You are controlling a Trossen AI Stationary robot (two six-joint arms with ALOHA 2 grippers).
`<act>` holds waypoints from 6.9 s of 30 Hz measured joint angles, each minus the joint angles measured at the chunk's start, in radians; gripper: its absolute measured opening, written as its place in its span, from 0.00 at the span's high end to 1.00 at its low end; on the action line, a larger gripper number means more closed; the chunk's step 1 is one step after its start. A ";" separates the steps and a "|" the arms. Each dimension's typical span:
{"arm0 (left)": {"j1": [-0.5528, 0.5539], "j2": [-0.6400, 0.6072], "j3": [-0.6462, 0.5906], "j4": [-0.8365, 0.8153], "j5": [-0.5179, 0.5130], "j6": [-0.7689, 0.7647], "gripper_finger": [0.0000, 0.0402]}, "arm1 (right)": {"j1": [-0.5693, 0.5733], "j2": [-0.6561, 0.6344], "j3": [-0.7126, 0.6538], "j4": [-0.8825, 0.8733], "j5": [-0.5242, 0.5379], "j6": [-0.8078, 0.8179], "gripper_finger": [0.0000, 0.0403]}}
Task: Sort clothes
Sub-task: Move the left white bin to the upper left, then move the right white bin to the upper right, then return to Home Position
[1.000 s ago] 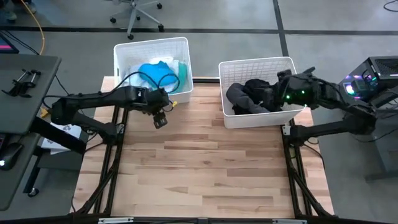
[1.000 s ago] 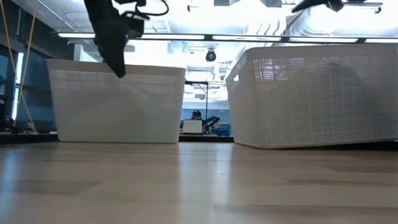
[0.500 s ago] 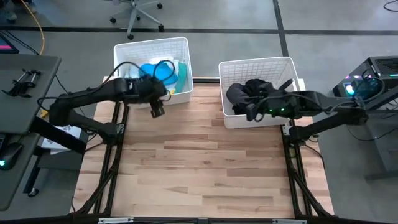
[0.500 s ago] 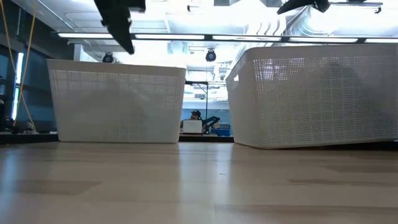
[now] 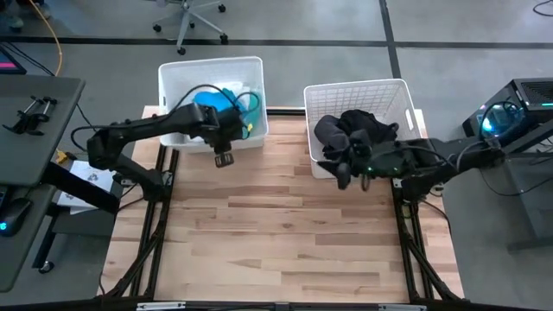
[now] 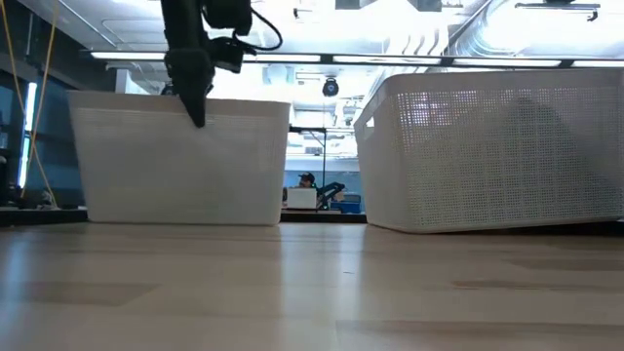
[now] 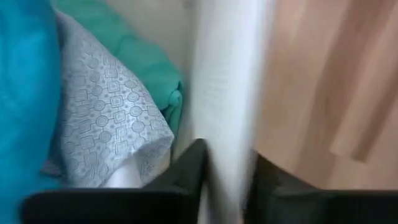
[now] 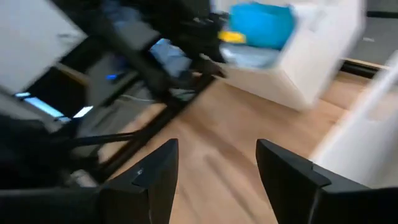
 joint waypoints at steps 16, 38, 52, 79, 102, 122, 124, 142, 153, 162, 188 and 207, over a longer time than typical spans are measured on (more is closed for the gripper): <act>-0.333 -0.111 -0.004 -0.153 0.073 -0.414 0.98 | 0.218 0.000 0.000 0.172 0.110 -0.148 0.50; -0.332 -0.113 0.204 -0.098 0.094 -0.510 0.59 | -0.189 0.022 0.069 -0.717 -0.359 -0.618 0.50; -0.442 -0.113 0.298 0.076 0.085 -0.369 0.58 | -0.317 0.214 0.003 -0.649 -0.447 -0.635 0.80; -0.494 -0.113 0.298 0.026 0.031 -0.401 0.58 | -0.337 0.323 -0.003 -0.678 -0.262 -0.867 0.92; -0.430 0.119 0.293 -0.149 -0.118 -0.335 0.59 | 0.009 0.085 0.074 -0.196 -0.035 -0.350 0.68; -0.444 -0.207 0.292 -0.201 -0.101 -0.552 0.75 | 0.233 -0.066 0.110 -0.245 -0.017 -0.197 0.68; -0.456 -0.256 0.292 -0.157 -0.114 -0.605 0.74 | 0.293 -0.107 0.096 -0.237 -0.057 -0.215 0.68; -0.552 -0.339 0.293 -0.048 -0.366 -0.661 0.74 | 0.468 -0.374 -0.834 1.188 -0.031 -0.293 0.89; -0.556 -0.305 0.293 -0.042 -0.295 -0.698 0.74 | 0.073 -0.529 -0.972 1.218 -0.450 -0.343 0.99; -0.614 -0.305 0.293 -0.042 -0.317 -0.745 0.74 | 0.106 -0.907 -1.059 0.865 -0.302 -0.340 1.00; -0.634 -0.322 0.293 0.030 -0.382 -0.792 0.74 | 0.111 -1.126 -1.060 0.508 -0.300 -0.417 1.00; -0.663 -0.320 0.293 0.093 -0.391 -0.792 0.74 | 0.009 -1.129 -1.248 0.695 -0.342 -0.499 1.00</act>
